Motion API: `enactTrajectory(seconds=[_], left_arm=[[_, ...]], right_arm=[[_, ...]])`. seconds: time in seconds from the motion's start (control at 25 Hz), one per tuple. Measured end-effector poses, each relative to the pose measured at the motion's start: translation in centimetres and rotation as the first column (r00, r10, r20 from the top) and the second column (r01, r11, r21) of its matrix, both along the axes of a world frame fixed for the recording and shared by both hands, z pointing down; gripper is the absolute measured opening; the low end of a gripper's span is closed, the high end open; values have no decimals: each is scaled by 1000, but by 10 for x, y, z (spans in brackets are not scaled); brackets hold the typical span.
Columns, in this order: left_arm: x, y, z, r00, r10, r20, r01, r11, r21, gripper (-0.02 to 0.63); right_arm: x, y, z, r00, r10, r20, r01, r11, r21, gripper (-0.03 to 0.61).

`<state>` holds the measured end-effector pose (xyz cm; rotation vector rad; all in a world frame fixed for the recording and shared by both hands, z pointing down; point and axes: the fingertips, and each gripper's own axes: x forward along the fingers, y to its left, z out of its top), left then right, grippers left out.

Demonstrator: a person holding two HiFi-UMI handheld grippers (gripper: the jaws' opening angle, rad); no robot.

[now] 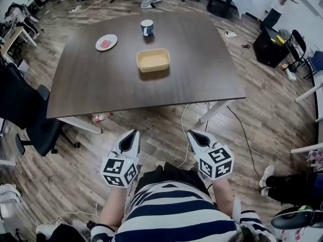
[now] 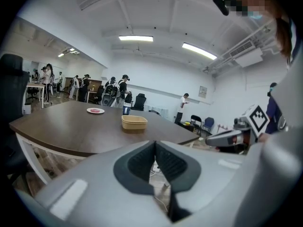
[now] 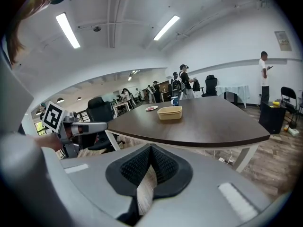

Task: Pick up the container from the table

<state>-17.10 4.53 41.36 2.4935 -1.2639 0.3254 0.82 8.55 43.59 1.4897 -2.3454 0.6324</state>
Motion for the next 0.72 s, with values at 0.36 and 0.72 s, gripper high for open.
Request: enactTrajectory(seconds=[0.36,0.72], left_arm=[[-14,-52,13,992,66,107,-68,998,17,0],[-3,-107,5,984,85,154,-94,994,56,0]], right_arm=[[-14,-43,-1,1000,19,-23,-19,1000,-2,-2],[-17,-104,4,999,-38,-28,38,999,-3,-2]])
